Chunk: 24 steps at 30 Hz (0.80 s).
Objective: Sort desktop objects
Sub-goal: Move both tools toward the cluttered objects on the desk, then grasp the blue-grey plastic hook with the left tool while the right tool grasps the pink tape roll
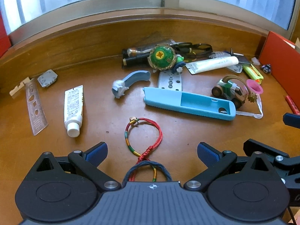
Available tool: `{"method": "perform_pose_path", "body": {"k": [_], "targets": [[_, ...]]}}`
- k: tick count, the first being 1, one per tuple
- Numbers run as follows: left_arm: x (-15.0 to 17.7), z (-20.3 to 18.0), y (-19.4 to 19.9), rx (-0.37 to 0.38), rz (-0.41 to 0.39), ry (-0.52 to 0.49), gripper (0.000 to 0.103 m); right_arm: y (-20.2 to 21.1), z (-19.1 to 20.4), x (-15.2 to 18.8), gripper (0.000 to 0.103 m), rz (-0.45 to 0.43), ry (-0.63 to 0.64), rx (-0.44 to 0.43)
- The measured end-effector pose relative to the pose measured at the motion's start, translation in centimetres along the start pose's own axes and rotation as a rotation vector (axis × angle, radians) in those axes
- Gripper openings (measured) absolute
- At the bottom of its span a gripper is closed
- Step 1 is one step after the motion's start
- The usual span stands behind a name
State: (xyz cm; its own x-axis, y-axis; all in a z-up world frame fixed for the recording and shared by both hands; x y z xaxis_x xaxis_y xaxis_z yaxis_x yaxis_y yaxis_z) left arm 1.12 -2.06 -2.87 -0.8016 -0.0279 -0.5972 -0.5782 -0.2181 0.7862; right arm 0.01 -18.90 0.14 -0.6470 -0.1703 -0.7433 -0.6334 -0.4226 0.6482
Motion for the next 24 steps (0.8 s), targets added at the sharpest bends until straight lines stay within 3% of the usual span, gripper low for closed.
{"method": "perform_pose_path", "body": {"k": [7, 14, 24], "targets": [[0.0, -1.1, 0.7, -0.036, 0.022, 0.028, 0.103, 0.6, -3.1, -0.7, 0.099, -0.041, -0.038, -0.029], [0.3, -1.2, 0.2, -0.071, 0.058, 0.079, 0.103, 0.0, -6.4, -1.3, 0.092, -0.065, -0.047, 0.014], [-1.5, 0.1, -1.3, -0.179, 0.055, 0.095, 0.103, -1.6, -10.5, -2.3, 0.092, -0.09, -0.132, 0.046]]}}
Point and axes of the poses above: each gripper's, at about its wrist camera, not at the fingertips, and y roughly against the way its jaws point, z to its left, x to its underside, the point moved 1 cm from there along -y, roughly the way its jaws point, and after that the axes turned 11 degrees about -x, right-handed, at the moved point
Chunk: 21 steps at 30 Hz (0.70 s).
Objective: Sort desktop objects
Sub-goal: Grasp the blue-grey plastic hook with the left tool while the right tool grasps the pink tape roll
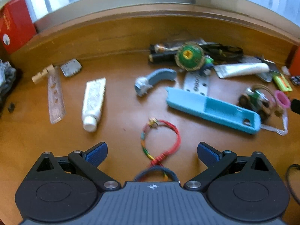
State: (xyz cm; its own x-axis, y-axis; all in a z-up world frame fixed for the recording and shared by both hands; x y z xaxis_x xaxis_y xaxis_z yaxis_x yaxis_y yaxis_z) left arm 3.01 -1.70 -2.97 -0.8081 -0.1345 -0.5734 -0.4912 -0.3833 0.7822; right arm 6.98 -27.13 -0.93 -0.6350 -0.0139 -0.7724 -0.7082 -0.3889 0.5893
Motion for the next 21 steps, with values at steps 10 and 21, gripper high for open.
{"method": "perform_pose_path", "body": {"k": [10, 21], "targets": [[-1.7, -0.8, -1.7, 0.004, 0.007, -0.031, 0.103, -2.2, -2.0, -0.5, 0.082, 0.021, -0.066, 0.025], [-2.7, -1.4, -2.1, 0.044, -0.052, -0.054, 0.103, -5.3, -1.1, -0.4, 0.063, 0.083, 0.015, 0.031]]}}
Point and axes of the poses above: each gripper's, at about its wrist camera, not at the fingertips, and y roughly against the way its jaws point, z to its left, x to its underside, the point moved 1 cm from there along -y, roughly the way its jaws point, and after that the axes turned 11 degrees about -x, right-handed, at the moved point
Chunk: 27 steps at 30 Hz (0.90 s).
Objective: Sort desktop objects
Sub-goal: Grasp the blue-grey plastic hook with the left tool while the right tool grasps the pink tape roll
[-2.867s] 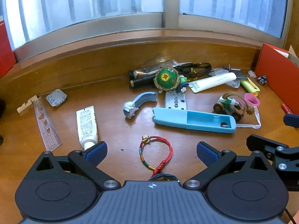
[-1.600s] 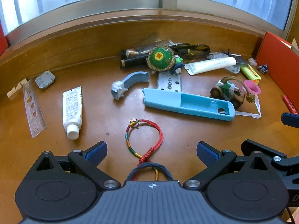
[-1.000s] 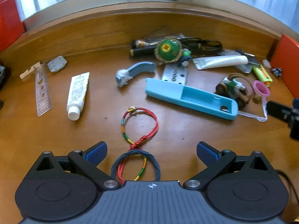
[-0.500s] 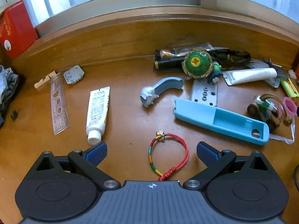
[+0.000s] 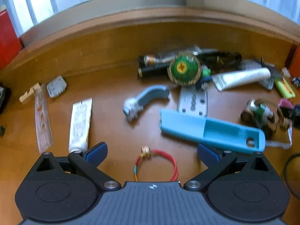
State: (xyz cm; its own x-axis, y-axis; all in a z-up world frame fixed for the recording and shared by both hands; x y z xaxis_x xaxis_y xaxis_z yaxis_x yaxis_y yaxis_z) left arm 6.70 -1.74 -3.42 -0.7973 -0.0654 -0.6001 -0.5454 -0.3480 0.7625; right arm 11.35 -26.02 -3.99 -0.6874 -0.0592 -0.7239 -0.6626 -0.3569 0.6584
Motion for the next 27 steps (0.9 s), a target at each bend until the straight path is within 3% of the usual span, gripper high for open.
{"method": "perform_pose_path", "body": {"k": [7, 10, 13, 17, 21, 23, 27], "targets": [[-2.4, 1.6, -1.8, -0.051, -0.083, 0.037, 0.1, -0.4, 0.6, 0.4, 0.061, 0.002, 0.056, 0.02], [-3.3, 2.8, -2.7, -0.034, -0.084, 0.089, 0.087, -0.4, 0.5, 0.4, 0.061, -0.001, 0.053, 0.019], [-3.8, 2.9, -3.6, -0.009, -0.084, 0.063, 0.077, -0.3, 0.5, 0.5, 0.061, -0.006, 0.05, 0.021], [-3.5, 2.5, -4.4, 0.051, -0.072, 0.036, 0.05, -0.3, 0.6, 0.6, 0.058, -0.009, 0.05, 0.023], [-3.3, 2.2, -4.3, 0.09, -0.076, 0.043, 0.026, -0.3, 0.9, 0.6, 0.046, -0.01, 0.058, 0.024], [-3.0, 2.3, -4.0, 0.103, -0.075, 0.056, 0.02, -0.3, 1.1, 0.6, 0.046, -0.01, 0.067, 0.033], [-2.5, 2.9, -3.2, 0.145, -0.078, 0.096, 0.02, 0.1, 1.1, 0.6, 0.045, -0.017, 0.06, 0.042]]}}
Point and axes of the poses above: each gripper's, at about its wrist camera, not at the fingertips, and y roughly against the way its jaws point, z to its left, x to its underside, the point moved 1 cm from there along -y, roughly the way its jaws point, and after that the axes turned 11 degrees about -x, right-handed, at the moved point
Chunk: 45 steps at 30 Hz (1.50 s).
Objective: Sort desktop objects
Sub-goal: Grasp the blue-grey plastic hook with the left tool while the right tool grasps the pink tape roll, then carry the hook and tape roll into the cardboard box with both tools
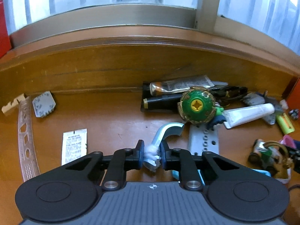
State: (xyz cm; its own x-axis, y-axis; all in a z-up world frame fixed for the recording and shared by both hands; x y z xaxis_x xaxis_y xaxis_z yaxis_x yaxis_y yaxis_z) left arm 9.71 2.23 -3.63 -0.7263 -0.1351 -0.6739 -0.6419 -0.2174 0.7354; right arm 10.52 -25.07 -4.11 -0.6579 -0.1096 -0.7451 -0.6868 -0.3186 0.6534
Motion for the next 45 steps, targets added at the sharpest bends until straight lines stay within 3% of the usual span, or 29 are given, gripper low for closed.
{"method": "perform_pose_path", "body": {"k": [13, 24, 34, 45], "targets": [[-0.1, -0.8, 6.5, 0.151, -0.126, -0.009, 0.019, 4.8, 0.8, -0.5, 0.046, -0.098, -0.021, 0.021], [2.0, -1.7, 9.3, 0.26, -0.146, -0.078, 0.019, 10.9, 1.8, 1.2, 0.045, -0.179, -0.06, 0.099], [3.6, -1.6, 11.0, 0.305, -0.164, -0.116, 0.02, 14.4, 2.5, 2.4, 0.045, -0.241, -0.089, 0.159], [3.1, -5.3, 12.2, 0.32, -0.196, -0.131, 0.02, 16.2, 1.3, 1.2, 0.045, -0.26, -0.034, 0.105]]}}
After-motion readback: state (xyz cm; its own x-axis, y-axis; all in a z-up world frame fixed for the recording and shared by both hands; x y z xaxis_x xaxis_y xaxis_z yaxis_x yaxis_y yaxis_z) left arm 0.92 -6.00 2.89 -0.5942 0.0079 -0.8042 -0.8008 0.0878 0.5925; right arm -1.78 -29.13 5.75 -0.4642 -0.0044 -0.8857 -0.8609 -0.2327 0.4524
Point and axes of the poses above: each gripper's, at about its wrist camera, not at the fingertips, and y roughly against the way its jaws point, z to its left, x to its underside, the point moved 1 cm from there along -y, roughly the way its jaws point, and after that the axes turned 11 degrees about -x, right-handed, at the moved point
